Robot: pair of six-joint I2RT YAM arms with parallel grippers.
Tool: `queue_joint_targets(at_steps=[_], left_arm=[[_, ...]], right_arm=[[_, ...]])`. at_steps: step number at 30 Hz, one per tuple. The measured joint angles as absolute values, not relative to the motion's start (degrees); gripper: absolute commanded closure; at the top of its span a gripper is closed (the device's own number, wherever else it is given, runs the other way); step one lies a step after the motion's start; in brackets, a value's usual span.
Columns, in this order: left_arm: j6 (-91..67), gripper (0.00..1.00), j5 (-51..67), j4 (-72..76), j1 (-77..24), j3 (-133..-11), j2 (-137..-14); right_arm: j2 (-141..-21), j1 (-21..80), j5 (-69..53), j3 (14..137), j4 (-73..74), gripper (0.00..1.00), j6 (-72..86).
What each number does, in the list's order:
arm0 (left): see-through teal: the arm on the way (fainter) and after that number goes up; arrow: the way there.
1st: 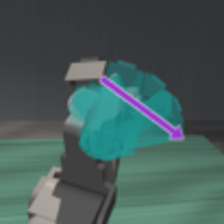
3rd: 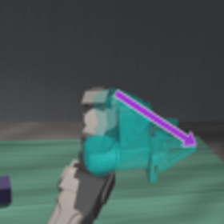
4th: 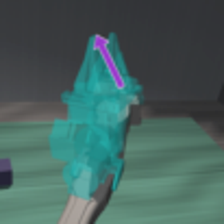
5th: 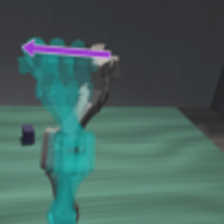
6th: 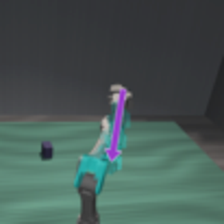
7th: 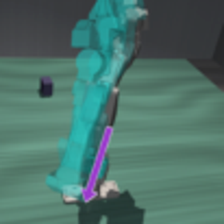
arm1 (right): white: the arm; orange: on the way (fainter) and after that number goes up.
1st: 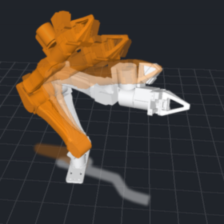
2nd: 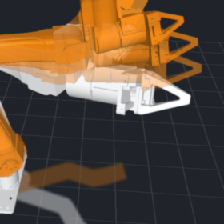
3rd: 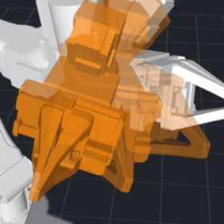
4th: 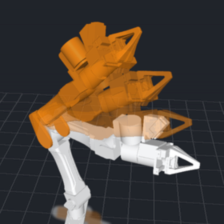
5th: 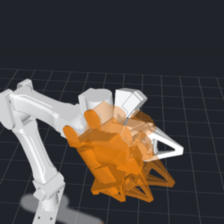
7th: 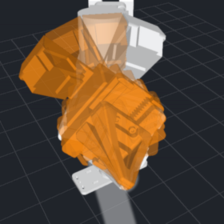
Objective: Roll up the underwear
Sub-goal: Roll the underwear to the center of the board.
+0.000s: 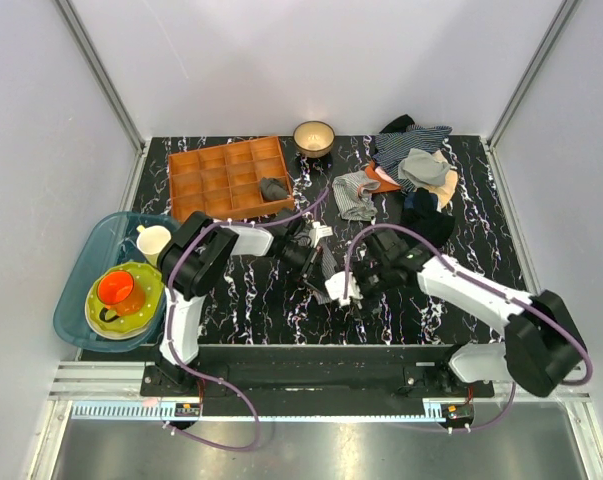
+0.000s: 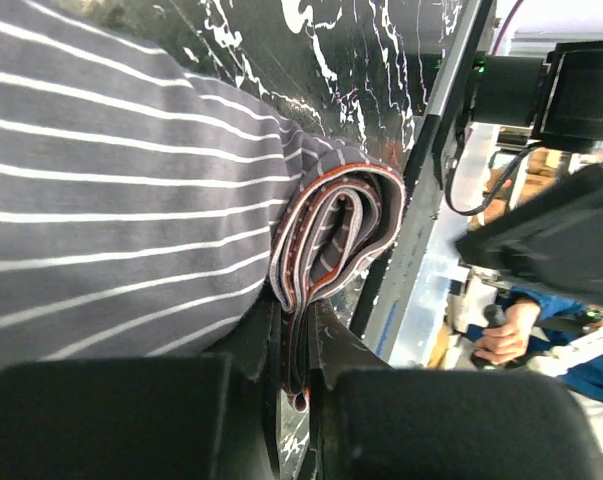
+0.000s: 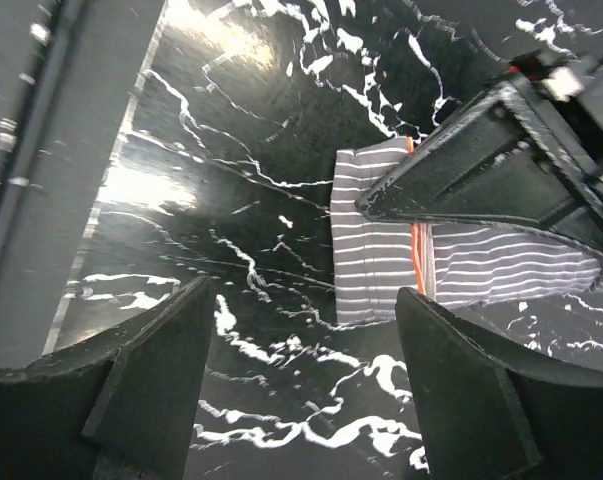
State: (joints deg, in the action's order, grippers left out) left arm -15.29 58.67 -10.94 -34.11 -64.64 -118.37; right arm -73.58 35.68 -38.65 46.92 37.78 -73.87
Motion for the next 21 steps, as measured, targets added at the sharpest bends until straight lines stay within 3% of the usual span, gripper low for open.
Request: queue_joint_targets(at_steps=[12, 15, 16, 17, 19, 21], left_arm=[[-21.9, 0.99, 63.2, -10.9, -32.9, -66.5, -122.1], [-22.7, 0.96, 63.1, -10.6, -32.9, -66.5, -122.1], [-22.9, 0.94, 63.0, -10.5, -32.9, -66.5, -122.1], [-23.2, 0.92, 63.0, -10.3, -32.8, -66.5, -122.0], [-24.3, 0.85, 62.5, -8.8, -32.7, -65.6, -121.5], [-25.7, 0.73, 61.2, -6.3, -32.6, -63.9, -119.9]], right_arm=[[-84.4, 42.1, -22.2, 40.7, 15.6, 0.26, -78.8], [-85.2, 42.1, -20.5, 40.5, 12.2, 0.35, -79.2], [-85.5, 42.1, -20.1, 40.4, 11.4, 0.47, -79.3], [-85.9, 42.1, -19.9, 40.4, 10.9, 0.51, -79.4], [-86.8, 42.2, -19.2, 40.5, 10.5, 0.61, -79.6], [-87.6, 42.2, -18.9, 41.1, 10.6, 0.70, -79.6]])
